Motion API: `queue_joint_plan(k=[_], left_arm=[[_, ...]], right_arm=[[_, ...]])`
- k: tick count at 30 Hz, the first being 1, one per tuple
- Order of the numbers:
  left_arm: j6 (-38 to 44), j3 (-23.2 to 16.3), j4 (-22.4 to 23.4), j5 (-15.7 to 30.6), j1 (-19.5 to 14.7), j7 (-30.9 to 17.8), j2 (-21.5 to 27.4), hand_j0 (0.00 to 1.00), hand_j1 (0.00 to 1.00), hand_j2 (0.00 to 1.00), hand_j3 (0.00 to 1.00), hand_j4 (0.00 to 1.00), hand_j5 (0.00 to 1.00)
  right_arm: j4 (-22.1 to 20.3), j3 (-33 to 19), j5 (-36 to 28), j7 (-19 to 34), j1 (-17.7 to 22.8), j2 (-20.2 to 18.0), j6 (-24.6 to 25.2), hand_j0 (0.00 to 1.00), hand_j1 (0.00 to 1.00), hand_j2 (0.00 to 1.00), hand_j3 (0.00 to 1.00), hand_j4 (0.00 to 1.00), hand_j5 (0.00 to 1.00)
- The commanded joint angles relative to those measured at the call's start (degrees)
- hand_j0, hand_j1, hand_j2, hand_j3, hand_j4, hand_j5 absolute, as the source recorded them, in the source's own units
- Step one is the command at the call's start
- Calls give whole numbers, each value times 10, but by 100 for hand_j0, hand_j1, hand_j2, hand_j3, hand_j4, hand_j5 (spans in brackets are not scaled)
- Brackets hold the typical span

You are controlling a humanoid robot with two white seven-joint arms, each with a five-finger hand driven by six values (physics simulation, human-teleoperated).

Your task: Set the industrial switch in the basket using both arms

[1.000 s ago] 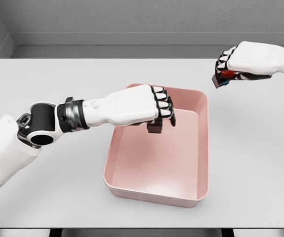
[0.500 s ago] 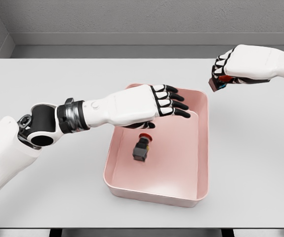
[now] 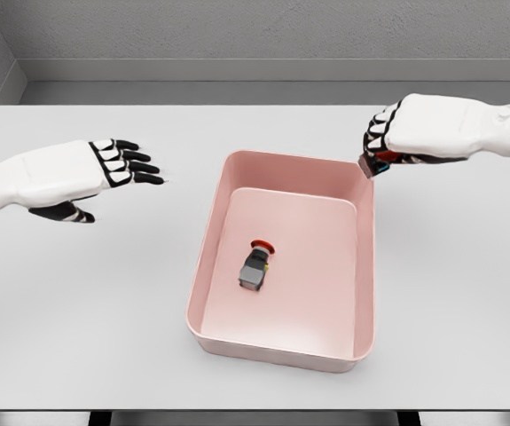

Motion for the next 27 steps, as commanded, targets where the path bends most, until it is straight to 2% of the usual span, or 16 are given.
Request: queue_joint_plan(k=[1, 3, 10, 17, 20, 22, 24, 27], left_arm=[[1, -1, 3, 8, 1, 0, 23, 100, 100, 100, 100, 100, 100], [1, -1, 3, 6, 11, 0, 22, 100, 100, 100, 100, 100, 100], [1, -1, 3, 6, 11, 0, 22, 100, 100, 100, 100, 100, 100], [1, -1, 4, 7, 11, 0, 23, 100, 100, 100, 100, 100, 100], [1, -1, 4, 7, 11, 0, 24, 100, 100, 100, 100, 100, 100], [1, -1, 4, 7, 11, 1, 25, 100, 100, 100, 100, 100, 100], [1, 0, 4, 7, 11, 1, 26, 100, 100, 100, 100, 100, 100], [1, 0, 4, 7, 11, 1, 34, 100, 100, 100, 100, 100, 100]], right_arm=[[-7, 4, -3, 0, 0, 11, 1, 40, 40, 40, 40, 40, 40], [-12, 6, -3, 0, 0, 19, 1, 40, 40, 40, 40, 40, 40], [-17, 24, -3, 2, -4, 43, 1, 40, 40, 40, 40, 40, 40], [-18, 26, -3, 4, -5, 43, 1, 42, 42, 42, 42, 42, 42], [-18, 26, -3, 5, -18, 51, 1, 65, 65, 65, 65, 65, 65], [-18, 26, -3, 2, -18, 51, 1, 90, 90, 90, 90, 90, 90], [-19, 26, -3, 2, -25, 58, 1, 96, 96, 96, 96, 96, 96], [-21, 25, -3, 0, -32, 63, 1, 98, 98, 98, 98, 98, 98]])
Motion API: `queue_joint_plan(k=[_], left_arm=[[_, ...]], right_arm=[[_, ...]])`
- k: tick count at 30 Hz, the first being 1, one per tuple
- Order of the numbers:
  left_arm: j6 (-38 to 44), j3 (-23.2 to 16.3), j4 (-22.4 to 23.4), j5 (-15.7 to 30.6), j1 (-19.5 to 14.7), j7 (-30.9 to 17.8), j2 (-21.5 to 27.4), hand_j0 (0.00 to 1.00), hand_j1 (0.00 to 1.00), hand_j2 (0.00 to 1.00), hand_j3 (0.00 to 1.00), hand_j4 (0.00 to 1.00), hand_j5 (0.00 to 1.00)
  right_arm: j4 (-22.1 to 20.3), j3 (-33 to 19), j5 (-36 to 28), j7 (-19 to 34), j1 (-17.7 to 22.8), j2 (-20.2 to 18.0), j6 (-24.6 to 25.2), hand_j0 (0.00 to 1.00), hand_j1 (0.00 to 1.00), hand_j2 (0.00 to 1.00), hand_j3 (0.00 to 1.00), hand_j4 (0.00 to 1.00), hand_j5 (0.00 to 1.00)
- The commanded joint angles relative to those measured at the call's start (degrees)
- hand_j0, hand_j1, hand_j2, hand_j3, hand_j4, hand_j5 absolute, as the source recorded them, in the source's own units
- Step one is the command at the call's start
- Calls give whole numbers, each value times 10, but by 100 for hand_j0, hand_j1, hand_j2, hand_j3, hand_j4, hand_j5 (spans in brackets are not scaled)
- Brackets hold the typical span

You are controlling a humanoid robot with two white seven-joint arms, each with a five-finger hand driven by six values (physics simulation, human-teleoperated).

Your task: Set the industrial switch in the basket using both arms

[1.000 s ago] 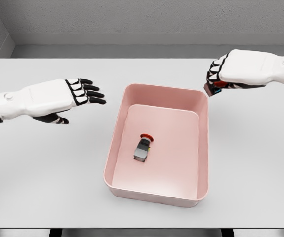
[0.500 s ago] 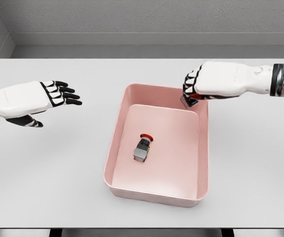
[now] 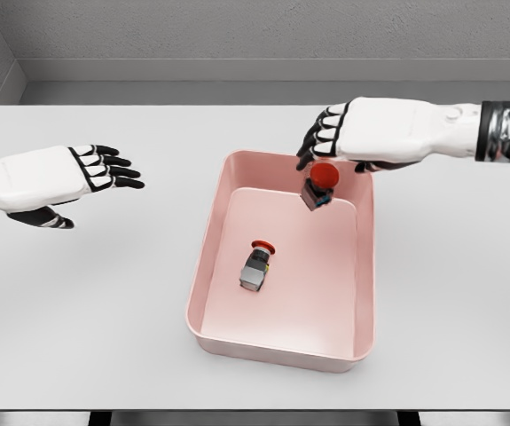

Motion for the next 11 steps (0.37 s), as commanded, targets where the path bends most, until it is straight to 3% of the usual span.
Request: queue_joint_plan(k=[1, 3, 7, 11], left_arm=[[1, 1, 0, 4, 0, 0, 5, 100, 100, 100, 100, 100, 100], [1, 1, 0, 4, 0, 0, 5, 100, 100, 100, 100, 100, 100], [1, 1, 0, 4, 1, 0, 5, 100, 100, 100, 100, 100, 100], [1, 1, 0, 4, 0, 0, 7, 100, 100, 100, 100, 100, 100]], right_arm=[[0, -1, -3, -1, -1, 4, 1, 99, 99, 99, 99, 99, 99], [0, -6, -3, -2, -4, -5, 1, 100, 100, 100, 100, 100, 100], [5, -30, -4, -4, 5, -76, 1, 100, 100, 100, 100, 100, 100], [9, -143, -5, -4, 105, -140, 1, 100, 100, 100, 100, 100, 100]])
